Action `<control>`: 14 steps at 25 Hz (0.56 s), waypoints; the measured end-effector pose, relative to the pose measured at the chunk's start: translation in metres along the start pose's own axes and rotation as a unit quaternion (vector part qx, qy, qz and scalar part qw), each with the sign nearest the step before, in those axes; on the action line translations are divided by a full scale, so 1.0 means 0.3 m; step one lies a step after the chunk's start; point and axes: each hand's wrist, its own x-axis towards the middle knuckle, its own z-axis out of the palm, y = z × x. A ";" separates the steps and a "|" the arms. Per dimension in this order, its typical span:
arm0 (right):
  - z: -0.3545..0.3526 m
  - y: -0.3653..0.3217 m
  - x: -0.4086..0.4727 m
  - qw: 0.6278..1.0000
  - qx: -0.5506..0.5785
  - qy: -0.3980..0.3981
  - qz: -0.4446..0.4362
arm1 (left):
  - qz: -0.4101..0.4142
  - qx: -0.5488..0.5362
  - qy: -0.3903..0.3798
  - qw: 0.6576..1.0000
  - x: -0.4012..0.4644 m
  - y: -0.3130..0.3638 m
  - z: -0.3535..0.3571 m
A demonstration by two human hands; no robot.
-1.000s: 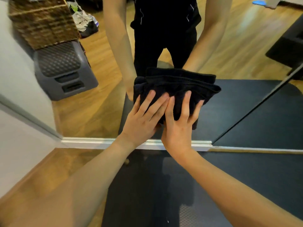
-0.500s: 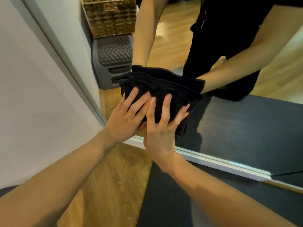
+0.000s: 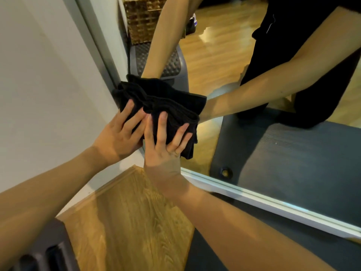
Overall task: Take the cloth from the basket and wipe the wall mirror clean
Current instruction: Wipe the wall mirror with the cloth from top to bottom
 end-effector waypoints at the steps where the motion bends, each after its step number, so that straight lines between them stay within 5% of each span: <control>1: 0.003 0.004 -0.003 1.000 0.005 0.001 0.003 | 0.000 0.019 0.007 1.000 -0.003 0.010 0.008; 6: 0.002 0.063 -0.091 0.998 0.001 -0.045 -0.046 | 0.015 0.093 0.017 0.995 -0.048 0.091 0.045; 14: 0.002 0.160 -0.264 0.983 -0.015 -0.168 -0.071 | 0.044 0.115 -0.097 0.988 -0.161 0.239 0.055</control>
